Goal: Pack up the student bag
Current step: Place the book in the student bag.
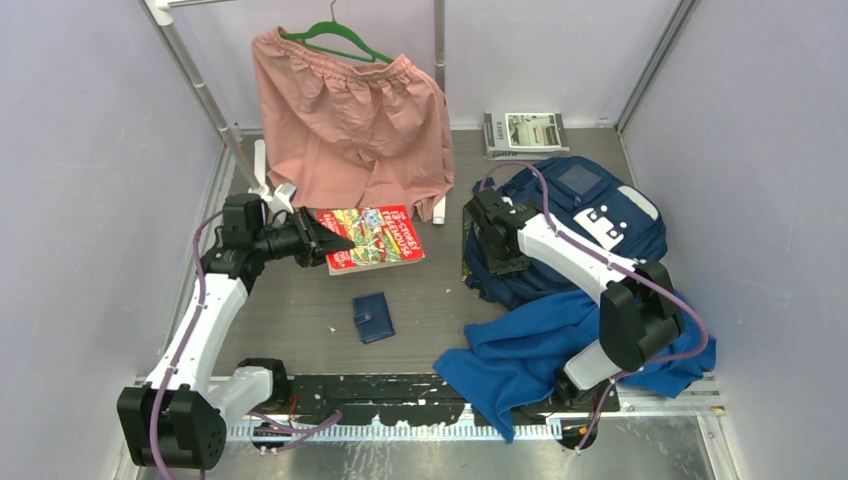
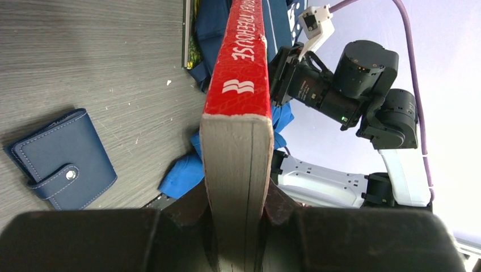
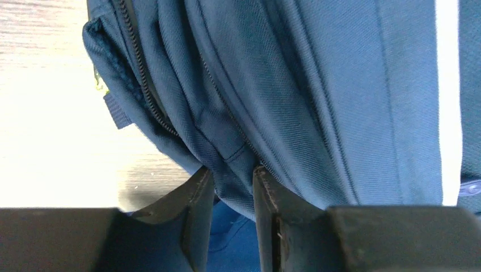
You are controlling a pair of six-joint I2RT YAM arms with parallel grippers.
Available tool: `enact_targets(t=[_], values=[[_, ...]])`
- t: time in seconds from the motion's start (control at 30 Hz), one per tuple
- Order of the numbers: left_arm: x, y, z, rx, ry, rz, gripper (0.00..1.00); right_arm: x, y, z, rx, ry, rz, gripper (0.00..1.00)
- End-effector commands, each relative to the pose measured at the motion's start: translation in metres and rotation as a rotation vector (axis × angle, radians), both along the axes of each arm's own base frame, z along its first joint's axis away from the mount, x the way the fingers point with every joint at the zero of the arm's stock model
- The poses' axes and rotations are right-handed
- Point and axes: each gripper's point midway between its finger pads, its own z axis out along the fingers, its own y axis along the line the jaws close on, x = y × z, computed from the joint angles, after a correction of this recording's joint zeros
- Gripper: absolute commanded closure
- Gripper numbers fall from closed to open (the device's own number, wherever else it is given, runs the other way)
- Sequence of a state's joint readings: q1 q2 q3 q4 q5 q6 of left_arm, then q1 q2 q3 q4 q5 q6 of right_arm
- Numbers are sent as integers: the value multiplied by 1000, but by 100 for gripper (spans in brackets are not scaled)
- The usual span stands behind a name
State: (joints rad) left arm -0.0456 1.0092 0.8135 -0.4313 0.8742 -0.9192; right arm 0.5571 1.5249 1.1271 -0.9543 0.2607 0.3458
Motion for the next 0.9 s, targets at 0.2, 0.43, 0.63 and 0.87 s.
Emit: enact_targets(t=[0.2, 0.43, 0.63, 0.87], values=[[-2, -15, 20, -9, -94, -39, 100, 25, -11, 52, -6, -232, -35, 99], [0, -41, 17, 6, -130, -38, 100, 23, 30, 134, 315, -372, 12, 99], [13, -86, 25, -56, -186, -58, 100, 22, 64, 179, 537, -401, 34, 99], [29, -137, 16, -120, -176, -44, 100, 27, 78, 205, 684, -441, -45, 99]])
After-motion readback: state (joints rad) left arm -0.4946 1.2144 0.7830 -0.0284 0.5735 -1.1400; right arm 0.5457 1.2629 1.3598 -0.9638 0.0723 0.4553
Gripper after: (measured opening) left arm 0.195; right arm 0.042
